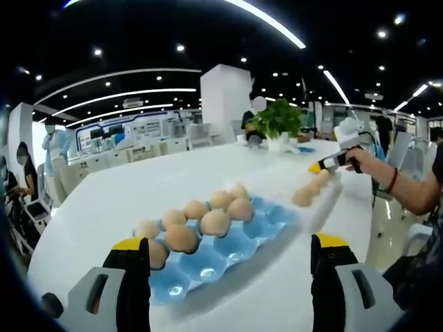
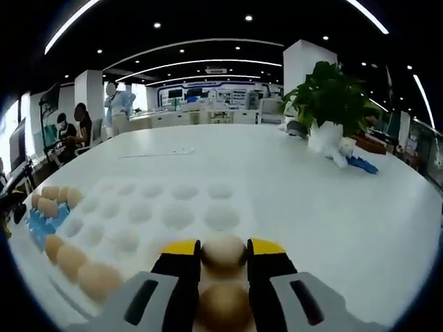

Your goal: Place the egg into an empty slot of the egg tray after lifting it from the table, then release the egg inside the slot.

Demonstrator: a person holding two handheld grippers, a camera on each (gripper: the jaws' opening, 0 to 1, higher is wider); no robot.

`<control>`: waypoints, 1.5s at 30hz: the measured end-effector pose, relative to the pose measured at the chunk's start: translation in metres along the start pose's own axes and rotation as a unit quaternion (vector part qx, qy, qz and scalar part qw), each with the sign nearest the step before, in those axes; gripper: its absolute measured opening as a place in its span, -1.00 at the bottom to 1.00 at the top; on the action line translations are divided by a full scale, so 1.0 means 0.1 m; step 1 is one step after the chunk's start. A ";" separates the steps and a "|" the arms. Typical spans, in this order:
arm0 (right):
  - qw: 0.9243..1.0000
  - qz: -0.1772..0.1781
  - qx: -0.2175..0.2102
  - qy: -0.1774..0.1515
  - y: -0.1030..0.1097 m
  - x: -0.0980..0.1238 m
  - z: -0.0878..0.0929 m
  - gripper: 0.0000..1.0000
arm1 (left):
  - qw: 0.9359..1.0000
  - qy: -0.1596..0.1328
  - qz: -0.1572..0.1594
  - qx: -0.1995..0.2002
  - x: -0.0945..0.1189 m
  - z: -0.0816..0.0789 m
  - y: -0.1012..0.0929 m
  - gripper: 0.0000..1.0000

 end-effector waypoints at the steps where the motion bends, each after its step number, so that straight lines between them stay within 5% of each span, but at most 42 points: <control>1: 1.000 -0.001 -0.004 -0.009 0.02 0.02 0.00 -0.46 | 1.000 -0.001 -0.004 0.002 0.02 0.00 0.03 0.97; 20: 0.999 -0.017 0.004 -0.046 0.13 0.13 -0.22 -0.46 | 1.000 -0.005 -0.006 0.002 0.04 -0.02 0.03 0.97; 45: 0.990 -0.115 0.049 -0.063 1.01 0.18 -0.34 -0.46 | 1.000 -0.014 -0.006 0.003 0.07 -0.05 0.01 1.00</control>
Point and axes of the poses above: the point that each gripper's makers call its tool centre point, and the gripper's own axes: x roughly backward along the fingers, y roughly to its left, z roughly out of its underside, the point moved 6 cm from there along x, roughly backward along the fingers, and after that the axes turned 4 degrees about z, right-handed, at the moved point
